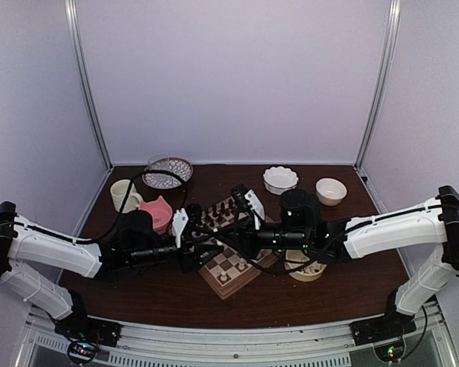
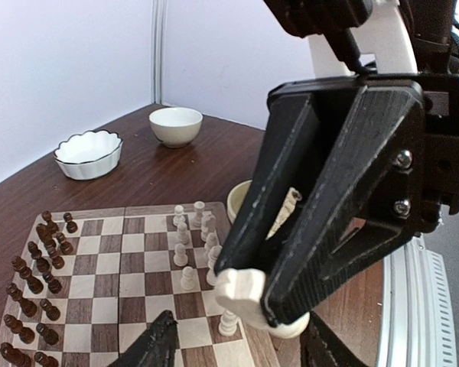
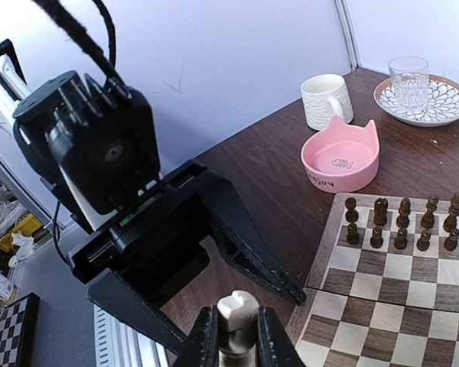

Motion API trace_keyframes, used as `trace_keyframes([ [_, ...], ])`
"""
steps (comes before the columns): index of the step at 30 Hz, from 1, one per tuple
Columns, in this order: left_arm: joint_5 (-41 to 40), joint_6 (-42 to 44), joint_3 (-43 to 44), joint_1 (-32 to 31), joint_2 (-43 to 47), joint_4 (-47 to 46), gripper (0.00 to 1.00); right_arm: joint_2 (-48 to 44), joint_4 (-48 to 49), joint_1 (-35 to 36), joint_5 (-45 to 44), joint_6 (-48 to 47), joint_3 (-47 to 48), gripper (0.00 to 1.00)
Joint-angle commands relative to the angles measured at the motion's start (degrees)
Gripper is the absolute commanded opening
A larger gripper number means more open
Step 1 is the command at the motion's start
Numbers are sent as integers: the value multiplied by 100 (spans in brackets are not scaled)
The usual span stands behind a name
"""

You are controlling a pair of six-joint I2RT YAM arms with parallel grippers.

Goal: Set up the chess pieces on the board
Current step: Pass from the right arm to the left

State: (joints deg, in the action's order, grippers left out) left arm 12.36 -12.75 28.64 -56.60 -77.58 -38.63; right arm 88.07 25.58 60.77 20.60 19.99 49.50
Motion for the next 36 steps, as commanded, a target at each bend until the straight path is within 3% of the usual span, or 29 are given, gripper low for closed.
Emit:
trace_keyframes([
  [1,-779,232,-122,-149,-28,-678,56,78,-1,128,-541,286,135,6],
  [10,-852,267,-87,-210,-147,-759,57,372,133,340,-836,289,249,7],
  [17,-891,362,-64,-204,-71,-587,25,398,139,408,-869,214,259,7],
  [22,-899,532,-78,-211,41,-465,10,340,-71,407,-993,76,277,9],
  [27,-916,667,-113,-207,76,-465,8,182,-552,402,-1013,-163,358,18],
  [31,-882,817,-105,-220,46,-446,8,-106,-863,400,-871,-268,395,35],
  [36,-884,1105,-307,-228,-12,-909,8,-515,-2204,359,-967,-285,854,44],
])
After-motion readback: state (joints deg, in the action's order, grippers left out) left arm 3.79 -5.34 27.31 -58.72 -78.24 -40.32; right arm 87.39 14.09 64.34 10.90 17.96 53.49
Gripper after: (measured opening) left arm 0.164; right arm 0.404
